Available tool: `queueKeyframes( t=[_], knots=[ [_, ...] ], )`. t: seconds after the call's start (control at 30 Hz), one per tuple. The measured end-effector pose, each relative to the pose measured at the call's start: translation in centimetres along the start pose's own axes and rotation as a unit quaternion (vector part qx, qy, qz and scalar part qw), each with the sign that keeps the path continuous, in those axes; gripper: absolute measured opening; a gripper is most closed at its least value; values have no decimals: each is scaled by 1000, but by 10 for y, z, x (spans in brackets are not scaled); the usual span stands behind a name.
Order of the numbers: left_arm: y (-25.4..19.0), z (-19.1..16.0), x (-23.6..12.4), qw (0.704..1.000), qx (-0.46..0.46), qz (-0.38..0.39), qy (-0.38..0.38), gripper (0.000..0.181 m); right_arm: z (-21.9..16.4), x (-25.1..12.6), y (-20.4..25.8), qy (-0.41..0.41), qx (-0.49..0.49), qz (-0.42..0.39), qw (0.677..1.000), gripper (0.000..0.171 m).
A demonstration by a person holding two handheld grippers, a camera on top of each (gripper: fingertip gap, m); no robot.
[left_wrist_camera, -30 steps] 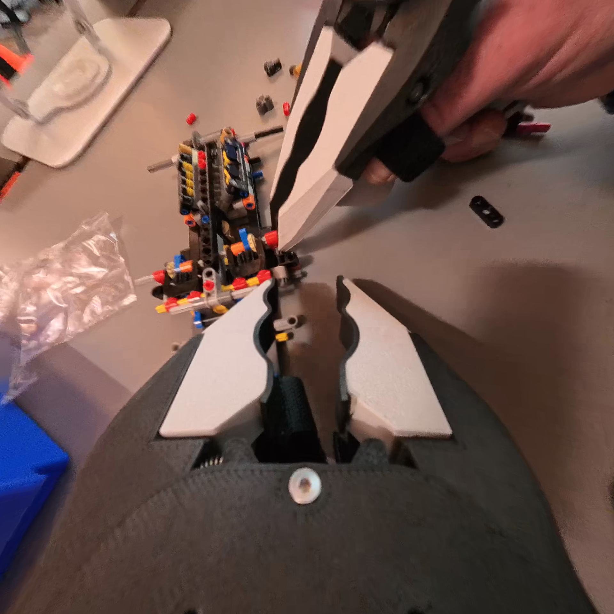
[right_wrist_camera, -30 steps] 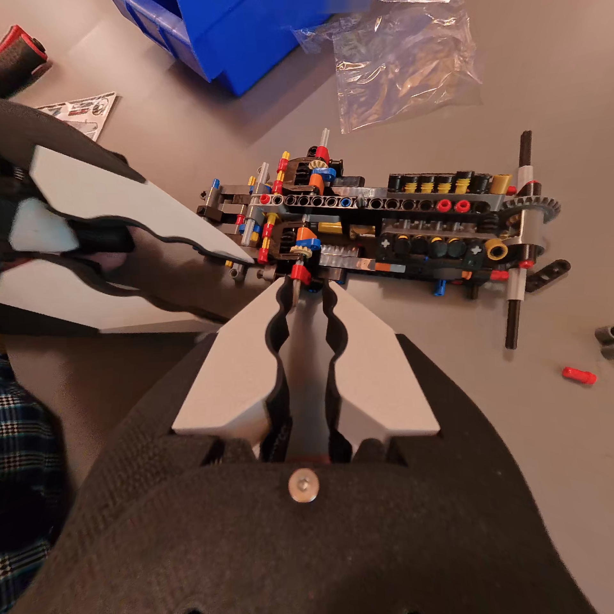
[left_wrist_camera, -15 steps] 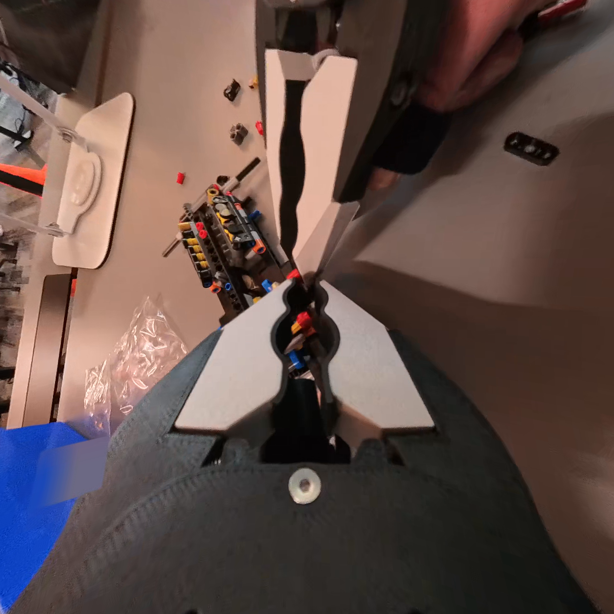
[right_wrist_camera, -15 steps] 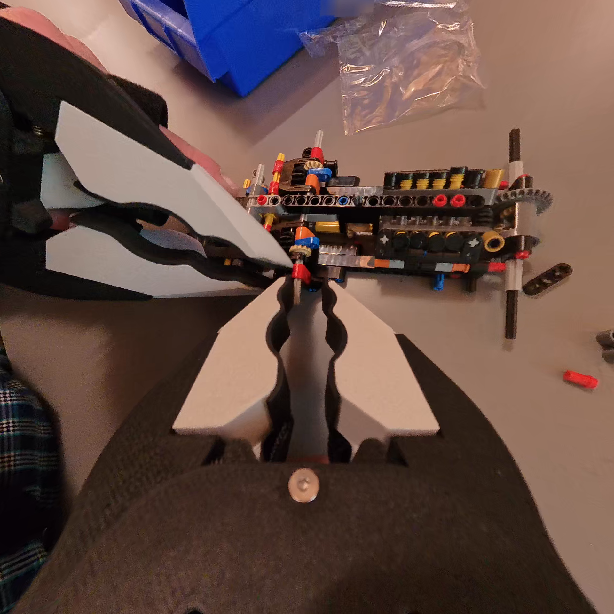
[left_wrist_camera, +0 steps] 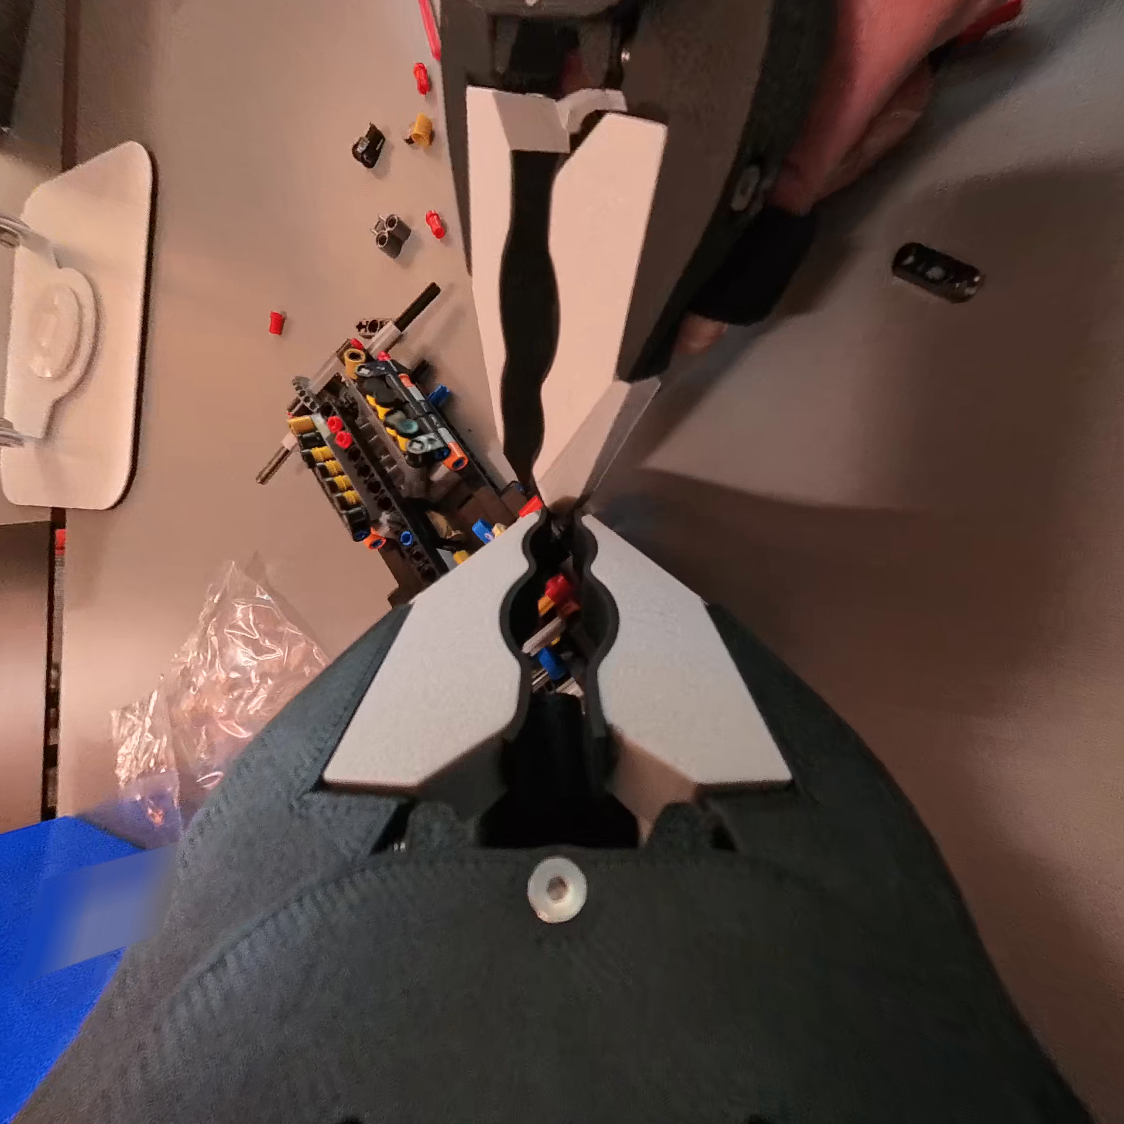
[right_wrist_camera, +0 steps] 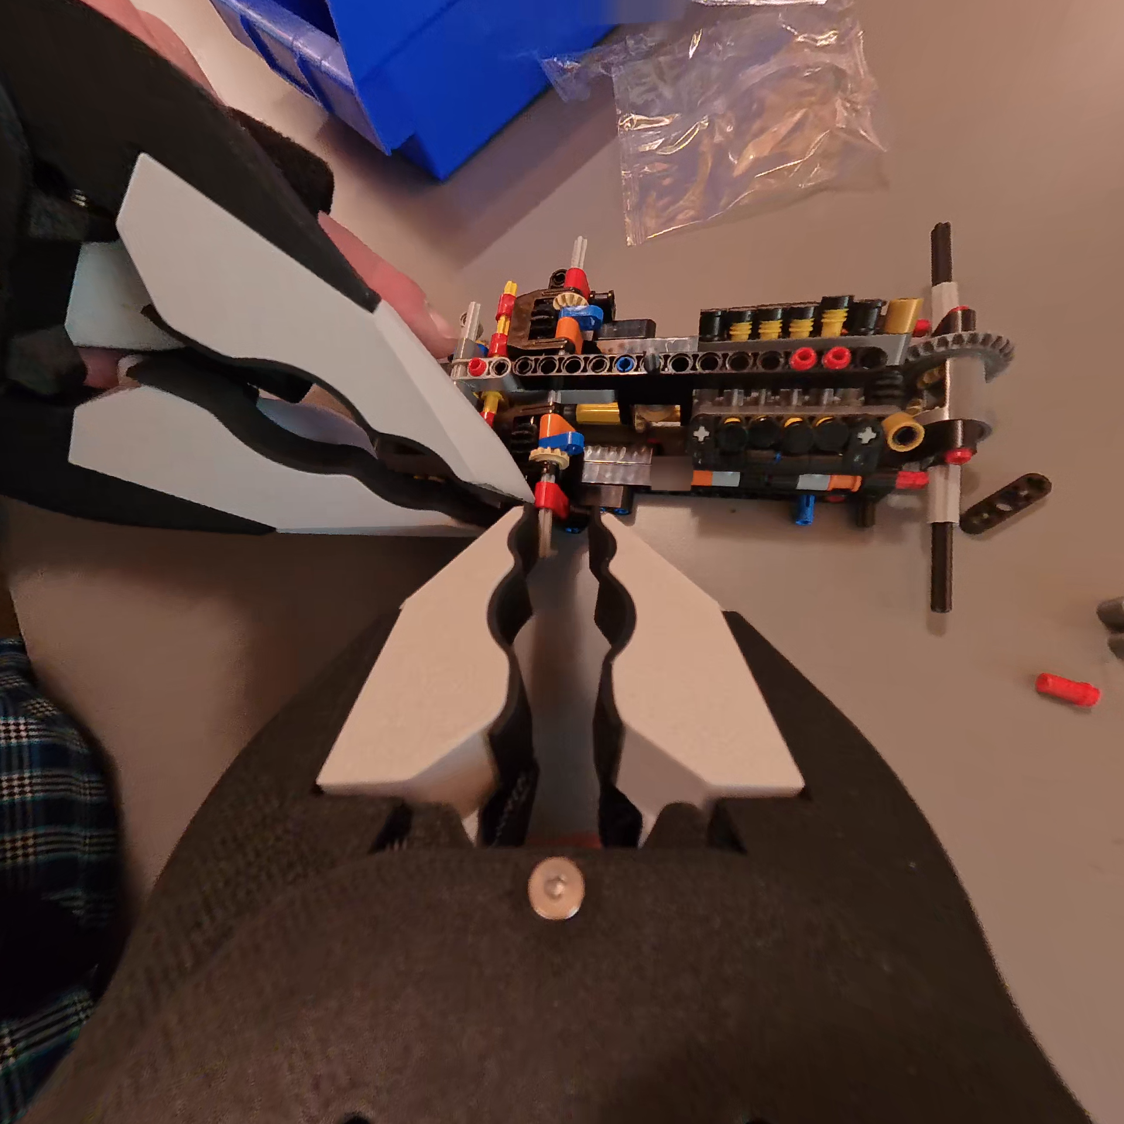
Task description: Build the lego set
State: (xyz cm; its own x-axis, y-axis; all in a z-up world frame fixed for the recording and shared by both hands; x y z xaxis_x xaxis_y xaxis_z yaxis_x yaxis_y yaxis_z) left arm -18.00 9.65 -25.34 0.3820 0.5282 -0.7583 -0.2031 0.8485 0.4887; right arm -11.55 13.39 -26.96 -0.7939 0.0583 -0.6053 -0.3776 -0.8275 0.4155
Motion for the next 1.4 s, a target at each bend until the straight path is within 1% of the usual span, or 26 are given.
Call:
queueKeyframes(
  t=[0.2, 0.3, 0.37, 0.57, 1.03, 1.1, 1.13, 1.27, 1.4],
  knots=[
    [2, -1, -7, 1000, -7, -1, -18, 8, -1, 1, 2, 3, -10, 6, 1000, 14],
    [7, -2, -6, 1000, 0, 17, -10, 5, -1, 1, 2, 4, -10, 8, 1000, 14],
    [6, -1, -3, 1000, 1, 12, -11, 0, -1, 1, 2, 4, -10, 10, 1000, 14],
    [5, -1, -2, 1000, 10, 11, -5, 0, -1, 1, 2, 4, -11, 8, 1000, 14],
    [11, 3, -1, 999, -17, -42, 28, 0, -3, 0, 8, -14, -70, -40, 997, 12],
    [13, 4, 0, 998, -23, -47, 31, 0, -3, 0, 10, -22, -88, -52, 994, 5],
    [13, 4, 0, 998, -22, -52, 34, 0, -3, 0, 11, -24, -96, -59, 993, 4],
    [14, 5, 1, 997, -14, -54, 45, 0, -3, 0, 11, -25, -94, -57, 994, 4],
    [14, 5, 1, 997, -29, -52, 38, 0, -2, -3, 8, -27, -80, -39, 996, 3]
  ],
)
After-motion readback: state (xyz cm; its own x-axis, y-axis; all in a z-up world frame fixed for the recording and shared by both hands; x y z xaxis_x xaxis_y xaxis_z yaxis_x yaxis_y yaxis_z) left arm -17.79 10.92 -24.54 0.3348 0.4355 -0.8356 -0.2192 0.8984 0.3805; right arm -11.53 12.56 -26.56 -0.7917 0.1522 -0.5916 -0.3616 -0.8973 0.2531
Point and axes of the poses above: each gripper's, where its closed fingertips meet, x out along the fingers, z out of its top, y = z × x across the jaws, the point moved 6 cm from there along -x, back along the fingers, and after that the axes turned 12 degrees about x, right-handed, at the moved point
